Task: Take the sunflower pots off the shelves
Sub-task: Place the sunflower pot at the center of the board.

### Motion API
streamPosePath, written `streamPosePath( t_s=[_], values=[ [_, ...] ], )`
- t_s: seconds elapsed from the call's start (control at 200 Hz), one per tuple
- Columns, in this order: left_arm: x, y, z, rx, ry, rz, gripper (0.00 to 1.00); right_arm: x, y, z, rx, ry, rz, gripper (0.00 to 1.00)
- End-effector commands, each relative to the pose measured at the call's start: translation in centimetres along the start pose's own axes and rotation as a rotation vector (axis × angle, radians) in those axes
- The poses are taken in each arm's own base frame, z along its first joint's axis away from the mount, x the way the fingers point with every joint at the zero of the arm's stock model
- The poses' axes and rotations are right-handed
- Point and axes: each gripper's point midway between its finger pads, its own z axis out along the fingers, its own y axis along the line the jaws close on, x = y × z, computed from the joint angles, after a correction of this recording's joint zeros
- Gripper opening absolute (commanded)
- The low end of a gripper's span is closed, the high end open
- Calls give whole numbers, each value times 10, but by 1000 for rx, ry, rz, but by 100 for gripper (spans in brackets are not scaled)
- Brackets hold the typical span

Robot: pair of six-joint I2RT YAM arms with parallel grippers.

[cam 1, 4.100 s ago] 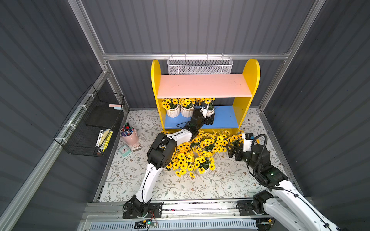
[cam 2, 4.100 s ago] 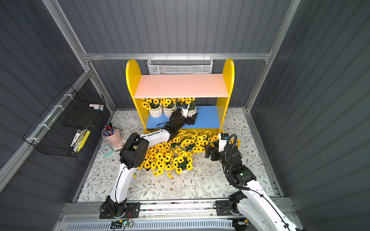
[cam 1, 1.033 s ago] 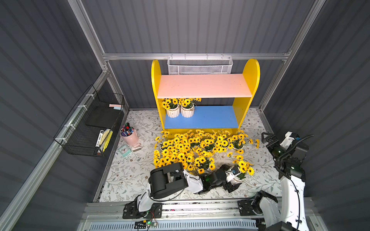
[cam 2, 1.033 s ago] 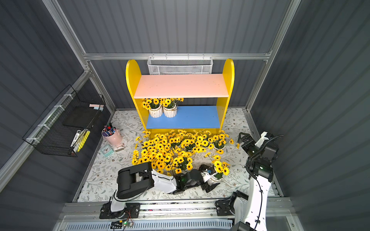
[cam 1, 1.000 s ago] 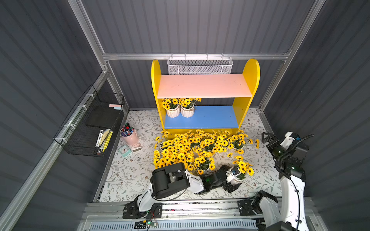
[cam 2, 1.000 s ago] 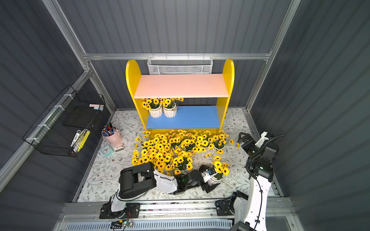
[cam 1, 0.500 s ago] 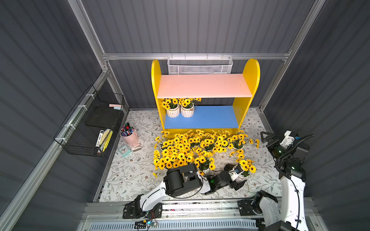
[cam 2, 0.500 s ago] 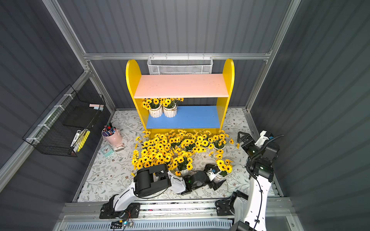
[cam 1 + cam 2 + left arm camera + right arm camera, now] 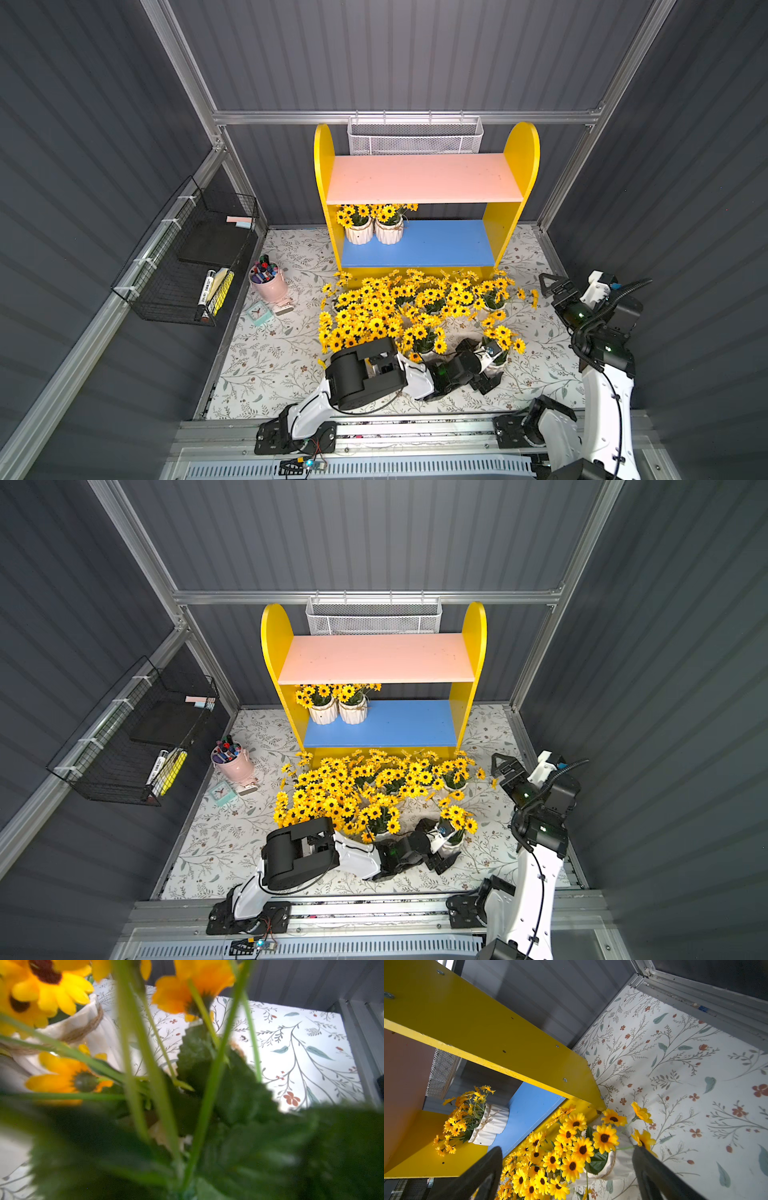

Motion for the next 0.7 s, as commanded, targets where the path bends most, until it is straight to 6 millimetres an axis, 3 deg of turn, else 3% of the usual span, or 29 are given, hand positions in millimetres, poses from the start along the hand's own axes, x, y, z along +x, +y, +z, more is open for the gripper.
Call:
streamPosePath(
  t_s=[0.0,0.175,0.365,0.695],
  values=[
    [-8,-3,-12,26,44,27,99,-5,11,-2,-40,-5,3,99],
    [-3,-9,-23,77,101,99,100,-5,12,-1,-50,-6,-1,99],
    [-26,-18,-35,138,61,113,99,-5,11,1,-53,-1,4,99],
    [-41,-23,-41,170,71,172,99,-4,11,1,-53,-3,-7,99]
  ],
)
